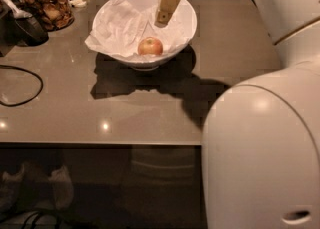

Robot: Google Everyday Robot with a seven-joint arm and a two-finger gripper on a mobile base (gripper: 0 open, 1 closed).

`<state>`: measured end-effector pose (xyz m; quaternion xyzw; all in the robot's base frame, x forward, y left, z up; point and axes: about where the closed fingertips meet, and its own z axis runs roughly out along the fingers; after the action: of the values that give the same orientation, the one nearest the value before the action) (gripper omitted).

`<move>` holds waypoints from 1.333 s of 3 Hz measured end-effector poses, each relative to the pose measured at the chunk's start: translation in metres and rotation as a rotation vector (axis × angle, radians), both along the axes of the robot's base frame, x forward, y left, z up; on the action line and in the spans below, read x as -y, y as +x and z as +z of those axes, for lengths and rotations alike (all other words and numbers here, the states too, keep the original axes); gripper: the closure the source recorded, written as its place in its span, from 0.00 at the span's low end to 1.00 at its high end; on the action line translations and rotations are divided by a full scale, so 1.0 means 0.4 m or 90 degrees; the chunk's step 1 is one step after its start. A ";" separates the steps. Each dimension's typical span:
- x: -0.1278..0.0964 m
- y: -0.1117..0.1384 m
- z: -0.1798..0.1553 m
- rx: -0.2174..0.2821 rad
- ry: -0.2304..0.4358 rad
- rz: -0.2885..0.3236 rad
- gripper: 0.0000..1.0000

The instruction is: Pick apple from white bowl

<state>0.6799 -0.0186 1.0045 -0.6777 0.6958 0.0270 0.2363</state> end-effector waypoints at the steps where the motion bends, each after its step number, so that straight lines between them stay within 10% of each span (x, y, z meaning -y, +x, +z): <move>1: -0.016 0.028 -0.025 -0.007 -0.006 0.003 0.27; 4: -0.028 0.087 -0.121 -0.040 -0.023 -0.006 0.39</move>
Offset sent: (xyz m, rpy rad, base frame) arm 0.0190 -0.0033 -0.0276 -0.0787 0.1143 0.0149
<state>0.7145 -0.0076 0.9559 -0.6776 0.7063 0.0349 0.2020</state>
